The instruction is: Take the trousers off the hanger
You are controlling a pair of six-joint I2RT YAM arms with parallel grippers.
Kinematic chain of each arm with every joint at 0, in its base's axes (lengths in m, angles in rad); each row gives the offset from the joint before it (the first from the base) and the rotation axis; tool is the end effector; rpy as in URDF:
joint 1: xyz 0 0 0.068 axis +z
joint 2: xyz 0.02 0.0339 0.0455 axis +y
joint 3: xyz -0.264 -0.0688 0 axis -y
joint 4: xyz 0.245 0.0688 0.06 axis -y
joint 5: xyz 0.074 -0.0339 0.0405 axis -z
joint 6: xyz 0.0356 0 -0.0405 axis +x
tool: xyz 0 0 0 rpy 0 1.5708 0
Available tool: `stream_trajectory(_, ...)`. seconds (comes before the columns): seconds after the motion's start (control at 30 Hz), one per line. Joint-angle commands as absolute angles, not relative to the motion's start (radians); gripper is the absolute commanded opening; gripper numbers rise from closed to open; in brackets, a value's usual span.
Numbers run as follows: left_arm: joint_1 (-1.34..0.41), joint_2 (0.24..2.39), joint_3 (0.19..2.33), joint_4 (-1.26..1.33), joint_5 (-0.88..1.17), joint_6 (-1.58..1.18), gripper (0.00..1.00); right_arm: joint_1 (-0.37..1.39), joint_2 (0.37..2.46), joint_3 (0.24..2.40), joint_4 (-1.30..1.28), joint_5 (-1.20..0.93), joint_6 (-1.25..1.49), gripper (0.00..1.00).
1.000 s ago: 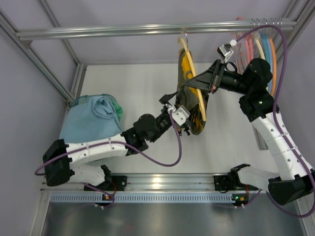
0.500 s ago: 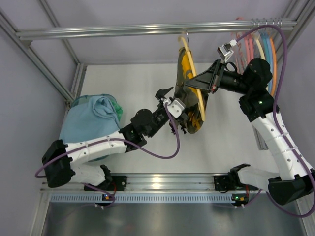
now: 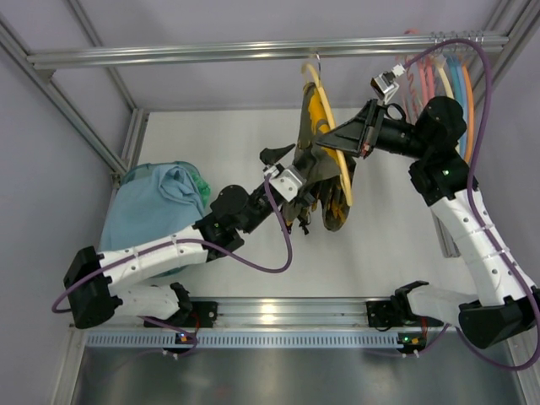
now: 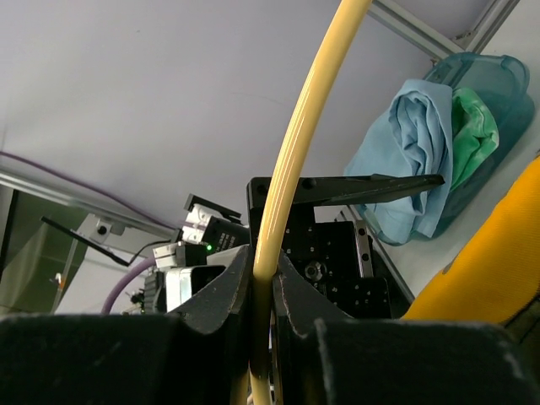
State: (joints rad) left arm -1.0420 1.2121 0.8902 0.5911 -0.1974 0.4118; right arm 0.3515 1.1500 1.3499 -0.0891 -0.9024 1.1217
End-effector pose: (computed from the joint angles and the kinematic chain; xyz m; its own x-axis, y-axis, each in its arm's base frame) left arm 0.1492 -0.2414 0.3691 0.4237 0.0529 -0.9043 0.6348 0.6948 0.3380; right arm 0.2118 0.1074 0.4725 -0.8068 0.2987 -0.5097 -0.5041 0.1017 0.8576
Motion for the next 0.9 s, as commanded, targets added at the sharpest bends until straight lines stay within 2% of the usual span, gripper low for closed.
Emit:
stream_trajectory(0.0, -1.037, 1.215, 0.931, 0.684, -0.167, 0.376, 0.98, 0.371, 1.134, 1.450, 0.117, -0.908, 1.094, 0.00)
stream_trajectory(0.47, -1.037, 1.296, 1.006, 0.692, -0.233, 0.335, 0.98, 0.383, 1.152, 1.465, 0.123, -0.900, 1.089, 0.00)
stream_trajectory(0.87, -1.037, 1.348, 1.045, 0.690, -0.371, 0.351, 0.91, 0.385, 1.163, 1.496, 0.084, -0.888, 1.060, 0.00)
